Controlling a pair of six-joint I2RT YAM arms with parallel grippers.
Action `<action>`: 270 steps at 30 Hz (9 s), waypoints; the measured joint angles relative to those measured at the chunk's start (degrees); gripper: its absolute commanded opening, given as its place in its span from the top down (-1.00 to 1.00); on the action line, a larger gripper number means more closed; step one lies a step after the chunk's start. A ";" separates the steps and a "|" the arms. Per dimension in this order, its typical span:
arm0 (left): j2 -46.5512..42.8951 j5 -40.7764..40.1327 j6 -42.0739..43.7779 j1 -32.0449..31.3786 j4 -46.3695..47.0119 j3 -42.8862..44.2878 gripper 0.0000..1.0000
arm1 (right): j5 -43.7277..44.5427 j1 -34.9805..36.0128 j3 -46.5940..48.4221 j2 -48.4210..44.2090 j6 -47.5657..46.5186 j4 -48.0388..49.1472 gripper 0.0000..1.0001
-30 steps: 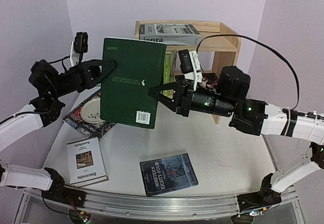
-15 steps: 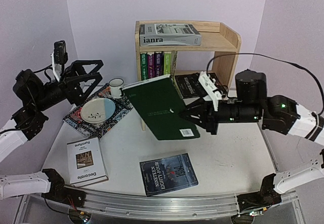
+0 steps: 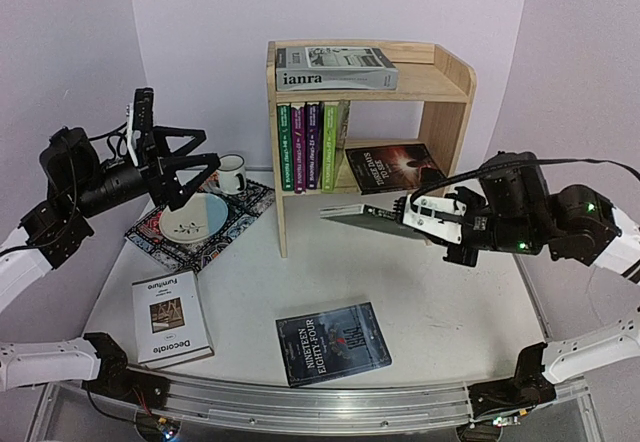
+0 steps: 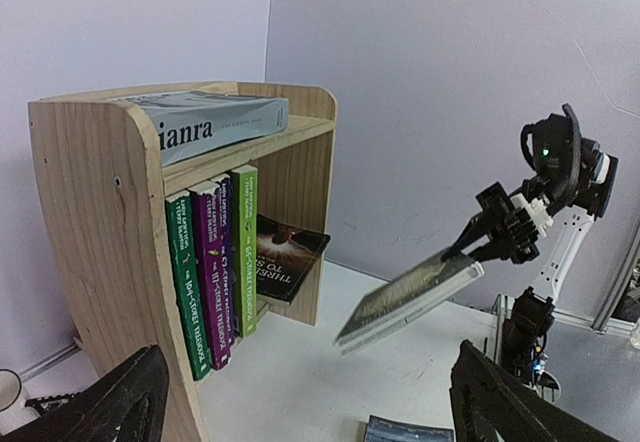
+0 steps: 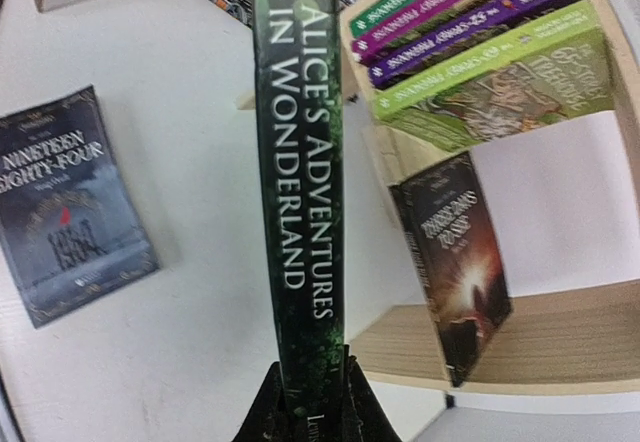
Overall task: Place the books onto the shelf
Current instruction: Place the book on the book pile on the shelf, then adjust the book at the book pile on the shelf.
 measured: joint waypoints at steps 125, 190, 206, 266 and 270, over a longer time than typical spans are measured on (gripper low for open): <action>-0.35 0.47 1.29 0.00 -0.86 -0.09 -0.99 | -2.92 -28.56 3.57 22.87 -31.99 30.93 -0.55; 0.94 1.08 1.09 0.00 -0.86 -0.94 -0.99 | -5.13 -30.62 19.30 33.84 -21.89 6.16 -0.83; 1.15 1.17 0.92 0.00 -0.86 -1.03 -0.99 | -13.65 -30.62 15.67 27.71 -13.50 6.09 -0.90; -0.15 1.54 0.92 0.00 -0.87 -2.88 -0.99 | -25.13 -20.68 1.82 28.17 64.39 25.56 1.00; -0.33 1.52 1.01 0.00 -0.88 -2.95 -0.99 | -24.20 -20.74 3.87 30.03 63.53 25.71 1.00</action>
